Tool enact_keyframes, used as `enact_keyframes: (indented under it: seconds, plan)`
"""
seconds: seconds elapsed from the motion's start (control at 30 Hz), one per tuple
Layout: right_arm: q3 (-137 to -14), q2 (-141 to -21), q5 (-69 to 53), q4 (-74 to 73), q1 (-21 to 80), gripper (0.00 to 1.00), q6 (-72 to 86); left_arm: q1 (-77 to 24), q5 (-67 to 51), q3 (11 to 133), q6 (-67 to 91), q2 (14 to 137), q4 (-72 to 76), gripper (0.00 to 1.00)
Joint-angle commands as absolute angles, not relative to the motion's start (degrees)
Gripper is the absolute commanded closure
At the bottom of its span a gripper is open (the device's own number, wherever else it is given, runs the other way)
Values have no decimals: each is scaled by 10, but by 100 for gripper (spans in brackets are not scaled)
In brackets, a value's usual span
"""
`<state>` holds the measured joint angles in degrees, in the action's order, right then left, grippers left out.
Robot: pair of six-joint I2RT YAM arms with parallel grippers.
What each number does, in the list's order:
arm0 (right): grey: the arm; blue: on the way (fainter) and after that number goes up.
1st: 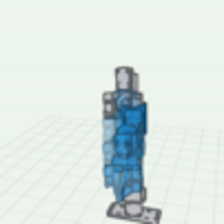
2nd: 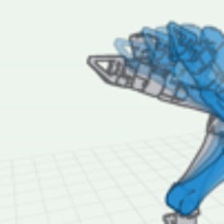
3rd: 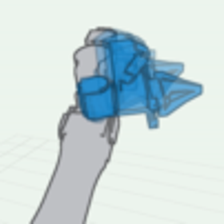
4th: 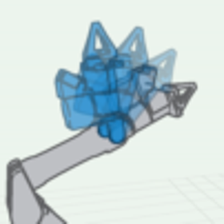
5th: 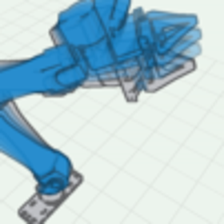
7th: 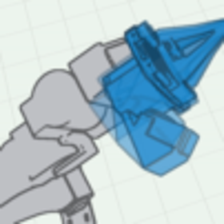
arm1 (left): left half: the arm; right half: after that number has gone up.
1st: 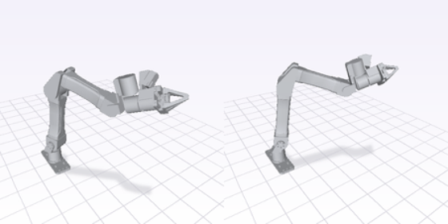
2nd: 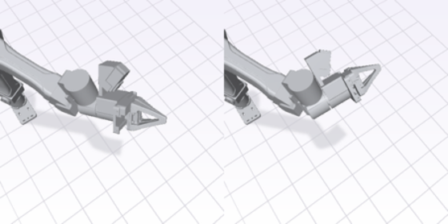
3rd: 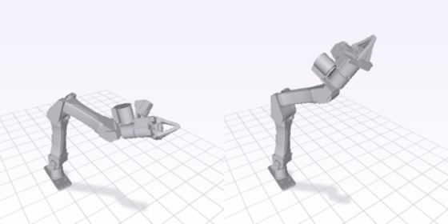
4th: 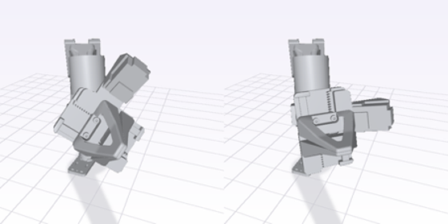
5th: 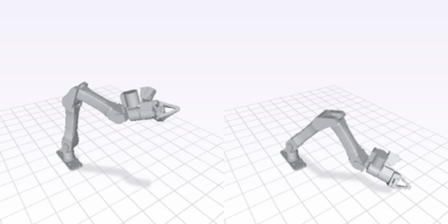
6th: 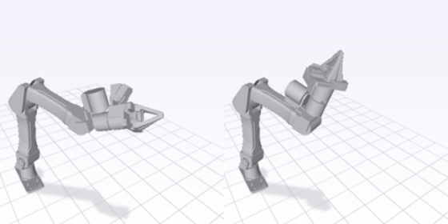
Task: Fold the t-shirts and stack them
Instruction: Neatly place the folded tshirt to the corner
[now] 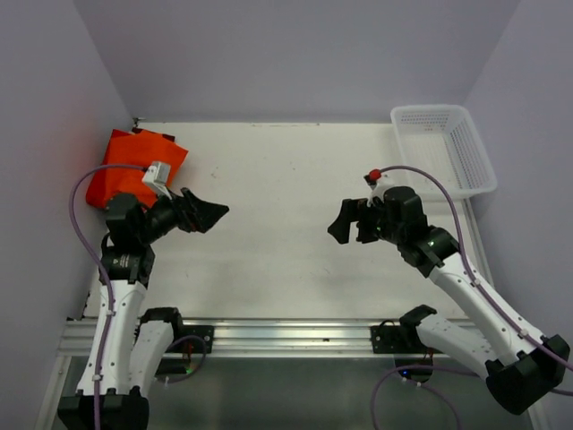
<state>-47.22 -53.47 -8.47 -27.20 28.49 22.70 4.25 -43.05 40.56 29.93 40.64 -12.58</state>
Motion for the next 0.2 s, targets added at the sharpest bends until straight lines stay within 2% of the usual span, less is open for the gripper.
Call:
enact_keyframes:
  seconds: [0.0, 0.17]
  plan:
    - [-518, -515, -63, -299, 285, 1, 229, 21, -475, 411, 258, 404, -128, 0]
    - [-533, -511, -57, -312, 286, 1, 221, 11, -472, 415, 255, 392, -118, 0]
